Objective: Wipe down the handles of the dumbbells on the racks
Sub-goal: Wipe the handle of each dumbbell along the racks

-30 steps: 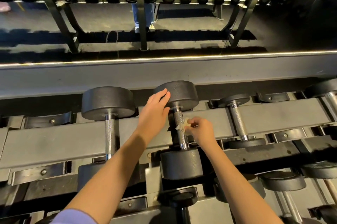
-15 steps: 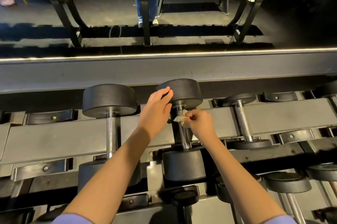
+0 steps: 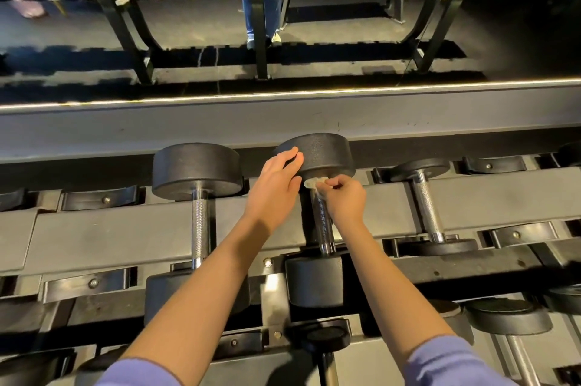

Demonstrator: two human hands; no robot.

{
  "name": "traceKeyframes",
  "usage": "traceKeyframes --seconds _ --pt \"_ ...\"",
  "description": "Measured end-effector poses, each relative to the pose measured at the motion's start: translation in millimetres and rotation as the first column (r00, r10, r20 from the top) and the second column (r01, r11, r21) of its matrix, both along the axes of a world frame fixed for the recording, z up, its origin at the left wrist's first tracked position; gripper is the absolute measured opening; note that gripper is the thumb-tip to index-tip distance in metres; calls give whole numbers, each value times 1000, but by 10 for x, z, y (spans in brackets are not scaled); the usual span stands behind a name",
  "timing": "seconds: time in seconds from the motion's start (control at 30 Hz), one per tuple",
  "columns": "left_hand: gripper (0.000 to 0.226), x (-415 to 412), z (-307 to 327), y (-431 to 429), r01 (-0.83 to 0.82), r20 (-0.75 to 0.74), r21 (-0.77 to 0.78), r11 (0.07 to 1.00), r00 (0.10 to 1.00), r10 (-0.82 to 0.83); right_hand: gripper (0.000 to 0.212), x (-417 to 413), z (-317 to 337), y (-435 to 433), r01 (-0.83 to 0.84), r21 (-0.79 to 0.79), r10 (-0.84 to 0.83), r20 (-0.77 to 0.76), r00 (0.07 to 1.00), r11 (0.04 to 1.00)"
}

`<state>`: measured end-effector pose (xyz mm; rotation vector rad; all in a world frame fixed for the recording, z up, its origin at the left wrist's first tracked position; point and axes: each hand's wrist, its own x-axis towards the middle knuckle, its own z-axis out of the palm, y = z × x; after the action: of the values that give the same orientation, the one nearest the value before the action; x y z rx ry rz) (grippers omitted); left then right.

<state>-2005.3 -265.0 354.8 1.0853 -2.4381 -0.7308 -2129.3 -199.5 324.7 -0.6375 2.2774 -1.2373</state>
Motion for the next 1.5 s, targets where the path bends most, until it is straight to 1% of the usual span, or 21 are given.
traceKeyframes --seconds 0.07,0.17,0.23,0.27,0.33,0.43,0.5,0.63,0.67,0.73,0.8,0.87,0.97,1.03,1.1,1.13,1.23,1.3,1.4,1.43,1.5 --pt "49 -4 5 5 3 11 -6 1000 1000 -3 19 -6 -8 40 11 -22 -10 46 999 1000" --pt "49 -4 3 4 5 17 0 1000 1000 -5 31 -107 -85 170 -46 71 37 130 991 996" --pt "48 -4 3 4 6 15 8 1000 1000 -6 32 -152 -144 266 -92 126 66 200 978 988" --pt "48 -3 6 3 5 15 9 1000 1000 -6 30 -155 -157 297 -103 137 73 210 975 985" --pt "48 -4 12 6 5 17 6 1000 1000 -5 29 -141 -146 283 -94 124 71 177 982 988" --pt "49 -6 12 6 8 33 1 1000 999 -8 18 -127 -55 162 -54 31 51 104 993 998" --pt "50 -7 15 7 3 40 5 1000 999 -3 12 -144 -19 111 -81 20 80 70 994 996" --pt "50 -6 4 12 3 32 7 1000 999 -3 14 -175 -44 267 -189 106 177 112 978 976" --pt "50 -7 0 13 4 25 14 1000 1000 -5 13 -173 -48 348 -240 157 227 98 969 958" --pt "50 -10 -3 12 4 12 36 999 1000 -5 14 -161 -47 508 -349 299 351 52 935 888" --pt "51 -12 -2 16 6 4 48 999 1000 -6 22 -152 -16 596 -403 366 416 45 908 839" --pt "51 -12 0 19 4 6 45 999 1000 -5 26 -169 0 563 -379 358 396 26 918 853" --pt "51 -12 -1 14 2 20 40 999 1000 -3 28 -195 4 432 -272 232 277 11 961 934" --pt "51 -12 3 22 3 34 34 999 999 -4 27 -197 -4 407 -256 183 254 34 967 949" --pt "52 -16 10 28 3 40 28 1000 999 -4 28 -187 -14 472 -289 193 282 61 957 938" --pt "52 -16 10 32 -1 38 27 1000 999 0 28 -185 -18 515 -322 221 312 82 947 920" --pt "52 -20 14 37 -12 43 32 999 999 10 29 -176 -18 607 -420 359 408 112 906 834" --pt "53 -31 33 51 -18 57 40 999 998 16 28 -158 -34 612 -387 361 382 89 920 848" --pt "54 -19 75 60 4 110 40 999 994 -8 29 -131 -35 592 -295 291 301 25 953 910" --pt "55 15 75 69 21 125 40 999 992 -26 28 -134 -16 592 -310 292 315 32 949 905" --pt "53 155 49 96 45 137 32 998 989 -49 27 -152 34 619 -393 315 388 82 918 864"
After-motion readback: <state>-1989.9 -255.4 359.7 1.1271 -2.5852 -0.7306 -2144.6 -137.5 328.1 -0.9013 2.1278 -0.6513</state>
